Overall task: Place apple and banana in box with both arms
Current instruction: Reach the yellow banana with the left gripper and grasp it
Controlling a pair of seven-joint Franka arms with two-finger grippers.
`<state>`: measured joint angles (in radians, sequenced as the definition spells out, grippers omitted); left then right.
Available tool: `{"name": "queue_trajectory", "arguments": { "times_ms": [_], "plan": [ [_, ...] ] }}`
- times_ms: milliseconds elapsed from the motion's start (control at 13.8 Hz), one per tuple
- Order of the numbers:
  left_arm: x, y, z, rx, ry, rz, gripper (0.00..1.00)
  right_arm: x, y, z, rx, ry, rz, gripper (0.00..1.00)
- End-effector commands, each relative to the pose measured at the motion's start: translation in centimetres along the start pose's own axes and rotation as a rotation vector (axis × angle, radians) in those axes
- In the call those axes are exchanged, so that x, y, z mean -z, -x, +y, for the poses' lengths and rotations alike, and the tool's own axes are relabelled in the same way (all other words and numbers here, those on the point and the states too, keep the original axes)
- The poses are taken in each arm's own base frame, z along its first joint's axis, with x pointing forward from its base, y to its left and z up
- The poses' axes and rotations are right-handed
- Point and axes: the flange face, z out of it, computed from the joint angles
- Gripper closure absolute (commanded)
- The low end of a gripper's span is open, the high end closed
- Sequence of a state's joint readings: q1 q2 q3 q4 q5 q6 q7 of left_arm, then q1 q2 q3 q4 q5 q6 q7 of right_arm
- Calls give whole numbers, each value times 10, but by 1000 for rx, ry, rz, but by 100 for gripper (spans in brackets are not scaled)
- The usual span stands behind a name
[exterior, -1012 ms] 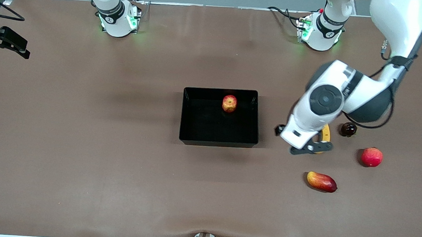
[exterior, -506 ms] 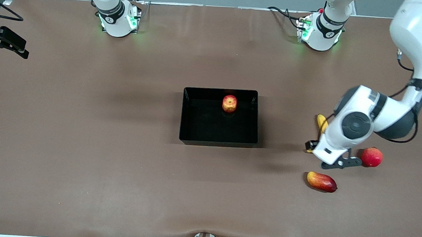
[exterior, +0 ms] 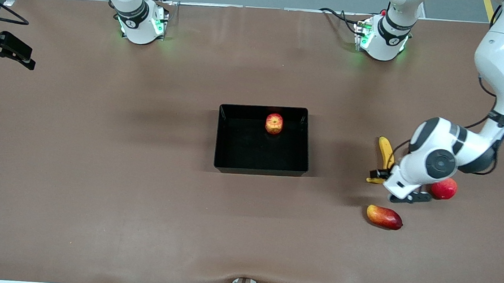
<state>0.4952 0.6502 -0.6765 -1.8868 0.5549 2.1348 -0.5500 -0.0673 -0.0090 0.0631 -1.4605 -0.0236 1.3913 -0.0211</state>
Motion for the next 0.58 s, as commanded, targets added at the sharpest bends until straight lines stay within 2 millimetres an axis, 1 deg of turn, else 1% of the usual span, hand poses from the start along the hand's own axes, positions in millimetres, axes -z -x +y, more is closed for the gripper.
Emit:
{"name": "queue_trajectory", "arguments": {
  "times_ms": [0, 72, 145, 217, 289, 434, 506],
  "plan": [
    [-20, 27, 3, -64, -45, -40, 0, 4, 6, -2, 10, 5, 2, 0],
    [-25, 32, 4, -87, -69, -41, 0, 3, 6, -2, 10, 5, 0, 0],
    [-27, 35, 2, -106, -96, -34, 0, 3, 7, -1, 8, 5, -1, 0],
    [-22, 35, -5, -101, -107, -26, 0, 3, 7, 0, 7, 5, -3, 0],
    [-22, 35, -6, -99, -108, -26, 0, 3, 7, 2, 4, 3, -4, 0],
    [-27, 35, -5, -102, -103, -33, 0, 3, 7, 2, 3, 0, -6, 0],
    [-28, 34, -8, -98, -101, -35, 17, 3, 7, 2, 3, 0, -6, 0]
  ]
}}
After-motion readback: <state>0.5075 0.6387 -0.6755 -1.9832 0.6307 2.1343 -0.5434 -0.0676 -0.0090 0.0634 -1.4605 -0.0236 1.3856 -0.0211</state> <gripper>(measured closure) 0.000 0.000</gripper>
